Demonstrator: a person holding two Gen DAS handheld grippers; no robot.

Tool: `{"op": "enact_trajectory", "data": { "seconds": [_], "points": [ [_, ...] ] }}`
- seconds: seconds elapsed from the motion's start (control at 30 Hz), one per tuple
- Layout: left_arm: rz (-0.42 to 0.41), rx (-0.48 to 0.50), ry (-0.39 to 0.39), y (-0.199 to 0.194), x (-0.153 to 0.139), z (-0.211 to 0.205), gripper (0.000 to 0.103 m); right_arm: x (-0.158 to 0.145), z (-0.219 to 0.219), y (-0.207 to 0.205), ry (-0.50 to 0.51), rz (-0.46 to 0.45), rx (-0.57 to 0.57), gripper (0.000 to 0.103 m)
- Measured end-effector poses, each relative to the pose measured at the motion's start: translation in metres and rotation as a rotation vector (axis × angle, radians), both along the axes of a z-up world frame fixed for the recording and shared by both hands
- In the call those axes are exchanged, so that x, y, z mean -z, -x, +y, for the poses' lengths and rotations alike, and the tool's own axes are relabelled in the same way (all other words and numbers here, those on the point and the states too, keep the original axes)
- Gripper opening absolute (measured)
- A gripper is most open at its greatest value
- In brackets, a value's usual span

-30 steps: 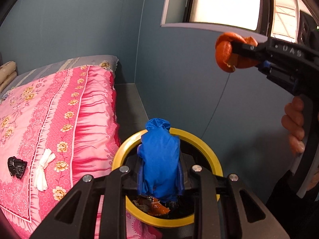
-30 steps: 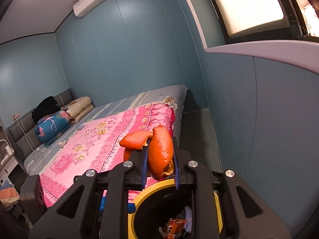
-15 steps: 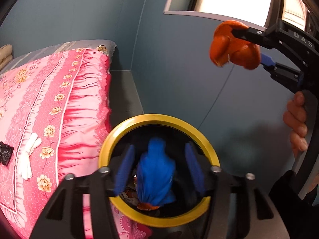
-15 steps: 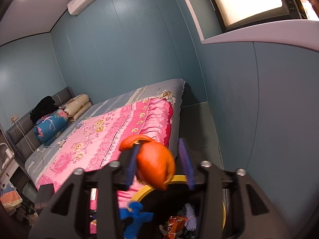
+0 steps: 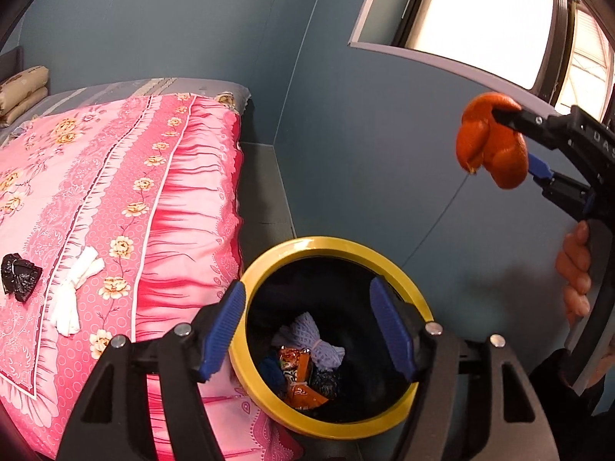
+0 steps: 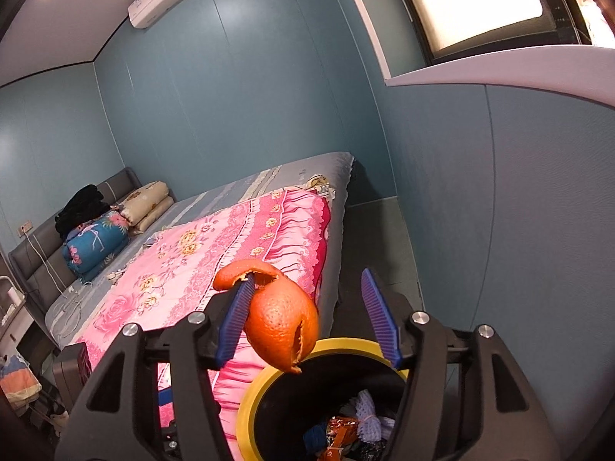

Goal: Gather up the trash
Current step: 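Move the open left gripper back over the black plastic bag while the right gripper holds the peel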

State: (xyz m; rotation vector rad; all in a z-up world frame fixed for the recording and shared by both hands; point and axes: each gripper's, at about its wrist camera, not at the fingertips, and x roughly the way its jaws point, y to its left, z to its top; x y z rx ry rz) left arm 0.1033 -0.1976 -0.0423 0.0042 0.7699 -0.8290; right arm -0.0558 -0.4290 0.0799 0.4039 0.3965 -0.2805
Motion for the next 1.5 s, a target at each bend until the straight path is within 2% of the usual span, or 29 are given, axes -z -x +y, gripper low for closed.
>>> {"op": "enact_trajectory", "data": {
  "seconds": [0.37, 0.43, 0.7, 1.17, 1.33, 1.5],
  "points": [
    [-0.029, -0.044, 0.028, -0.003, -0.011, 0.020, 0.066, -0.004, 0.008, 0.001, 0.014, -0.009, -0.023, 0.060],
    [-0.037, -0.062, 0.031, -0.004, -0.012, 0.025, 0.070, -0.005, 0.010, 0.000, 0.016, -0.012, -0.031, 0.062],
    [-0.079, -0.141, 0.017, -0.015, -0.017, 0.054, 0.072, -0.010, 0.029, -0.010, 0.031, -0.020, -0.089, 0.064],
    [-0.150, -0.445, 0.012, -0.069, -0.039, 0.173, 0.074, -0.011, 0.097, -0.069, 0.014, -0.030, -0.332, 0.064],
    [-0.144, -0.558, -0.004, -0.088, -0.034, 0.220, 0.074, -0.002, 0.126, -0.101, -0.024, -0.012, -0.420, 0.064],
    [-0.115, -0.632, -0.025, -0.109, -0.017, 0.253, 0.074, 0.019, 0.166, -0.135, -0.055, 0.009, -0.517, 0.064]
  ]
}}
